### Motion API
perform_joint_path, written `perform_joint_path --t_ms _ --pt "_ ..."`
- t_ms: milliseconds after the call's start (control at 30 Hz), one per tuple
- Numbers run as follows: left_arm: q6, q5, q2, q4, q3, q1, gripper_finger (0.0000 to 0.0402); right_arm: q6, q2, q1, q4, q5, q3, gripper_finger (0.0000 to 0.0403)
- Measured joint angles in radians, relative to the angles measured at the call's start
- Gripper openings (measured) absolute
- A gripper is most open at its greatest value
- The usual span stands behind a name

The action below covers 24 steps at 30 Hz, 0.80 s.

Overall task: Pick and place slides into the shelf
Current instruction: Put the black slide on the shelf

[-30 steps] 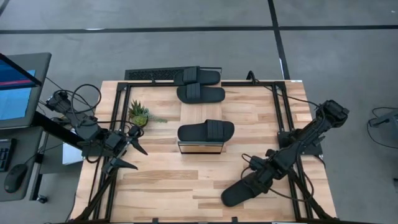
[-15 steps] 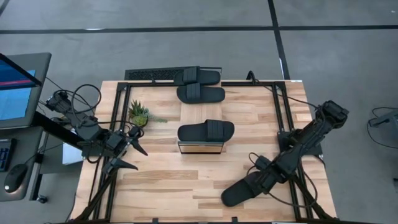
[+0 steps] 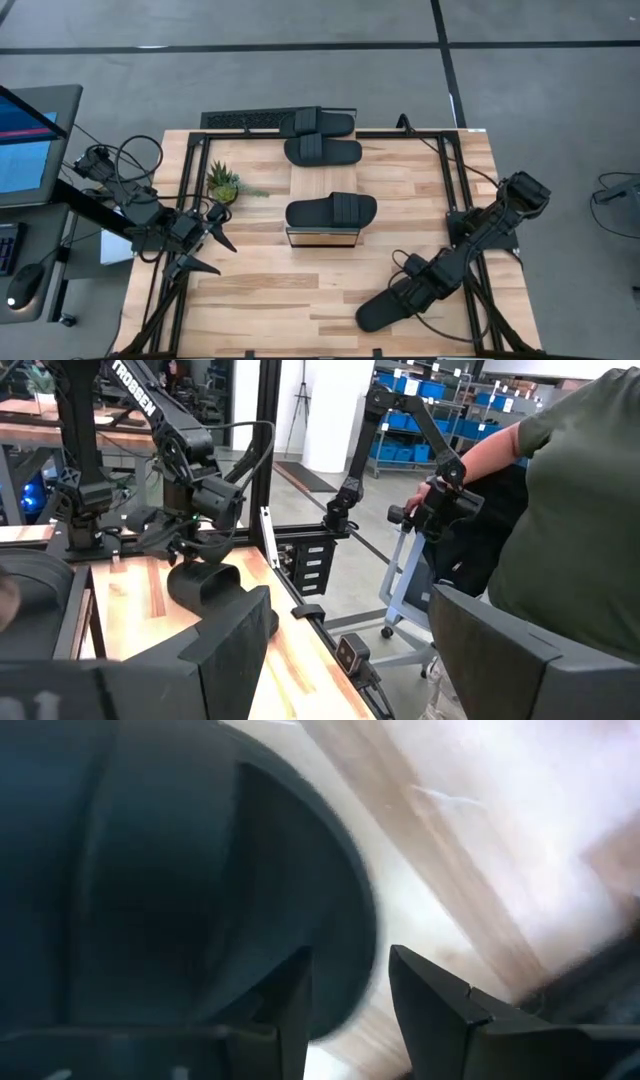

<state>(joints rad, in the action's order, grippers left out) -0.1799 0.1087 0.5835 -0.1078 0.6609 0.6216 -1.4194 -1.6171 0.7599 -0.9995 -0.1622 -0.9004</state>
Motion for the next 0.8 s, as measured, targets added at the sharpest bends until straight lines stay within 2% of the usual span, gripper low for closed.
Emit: perform_joint_path --t_ms 167,333,433,533,567,800 --pt "-0.006 0.000 0.000 0.000 0.000 0.000 0.0258 -0.008 0.010 -0.016 0.157 -0.047 0.097 0.0124" --pt "-0.025 0.000 0.000 -0.001 0.000 0.000 0.0258 -0.011 0.013 -0.024 0.180 -0.069 0.131 0.0121" --pt "-0.026 0.001 0.000 -0.010 0.000 0.000 0.0258 0.017 0.025 -0.043 0.178 -0.079 0.137 0.0092" --pt "-0.026 0.001 0.000 -0.013 0.000 0.000 0.0258 0.049 0.044 -0.057 0.171 -0.082 0.142 0.0025" --pt "-0.026 0.001 0.000 -0.013 0.000 0.000 0.0258 0.055 0.048 -0.057 0.171 -0.080 0.143 0.0016" --pt "-0.026 0.002 0.000 -0.016 0.000 0.000 0.0258 0.024 0.110 -0.041 0.106 -0.030 0.128 0.0002"
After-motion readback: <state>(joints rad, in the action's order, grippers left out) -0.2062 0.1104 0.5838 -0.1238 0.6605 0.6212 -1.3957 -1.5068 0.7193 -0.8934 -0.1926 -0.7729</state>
